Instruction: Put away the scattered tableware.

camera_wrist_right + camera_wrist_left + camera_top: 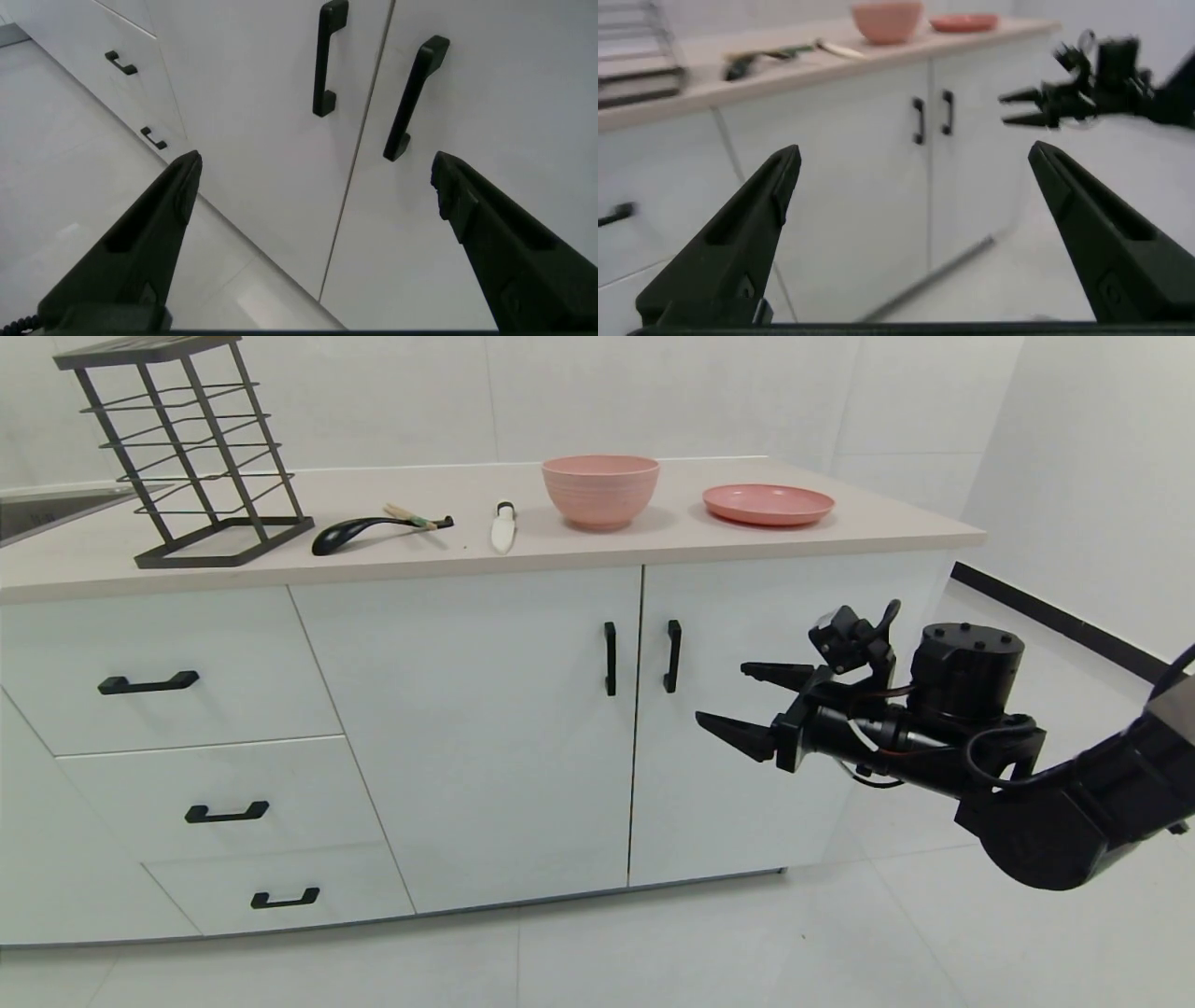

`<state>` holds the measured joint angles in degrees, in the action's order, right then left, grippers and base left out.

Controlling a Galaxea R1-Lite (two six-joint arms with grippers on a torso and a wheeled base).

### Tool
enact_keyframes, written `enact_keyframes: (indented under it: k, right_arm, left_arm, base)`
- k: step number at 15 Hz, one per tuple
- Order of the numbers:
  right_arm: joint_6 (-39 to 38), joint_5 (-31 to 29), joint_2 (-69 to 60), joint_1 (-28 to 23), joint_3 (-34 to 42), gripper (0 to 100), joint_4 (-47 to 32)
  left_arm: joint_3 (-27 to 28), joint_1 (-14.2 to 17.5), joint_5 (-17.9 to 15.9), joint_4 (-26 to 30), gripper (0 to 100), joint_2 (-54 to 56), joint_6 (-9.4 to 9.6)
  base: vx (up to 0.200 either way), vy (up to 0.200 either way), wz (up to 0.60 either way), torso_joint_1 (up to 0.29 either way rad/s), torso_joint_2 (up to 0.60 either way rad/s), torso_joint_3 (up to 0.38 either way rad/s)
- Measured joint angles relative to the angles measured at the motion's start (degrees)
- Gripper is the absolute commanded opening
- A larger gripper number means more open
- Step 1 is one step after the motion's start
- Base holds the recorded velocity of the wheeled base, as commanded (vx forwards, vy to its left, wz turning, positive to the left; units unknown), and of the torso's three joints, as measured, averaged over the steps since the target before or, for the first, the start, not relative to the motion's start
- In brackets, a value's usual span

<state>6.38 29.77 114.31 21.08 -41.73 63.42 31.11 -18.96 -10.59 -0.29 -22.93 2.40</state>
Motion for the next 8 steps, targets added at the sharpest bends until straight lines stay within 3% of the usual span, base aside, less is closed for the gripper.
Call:
enact_keyframes:
  k: [3, 8]
  right_arm:
    - [0.1, 0.0, -1.4, -0.1, 1.0, 100, 0.1]
    - [0.1, 0.0, -2.4, -0.1, 3.2, 100, 0.0]
  left_arm:
    - [2.5, -6.1, -0.9, 0.5, 100, -12.0, 3.45]
    - [4.0, -7.7, -1.3, -13.0, 100, -27.1, 4.79]
  base:
    - [0.000, 0.000, 0.00, 0.000, 0.00, 0.000]
    - [0.000, 0.000, 0.00, 0.000, 0.00, 0.000]
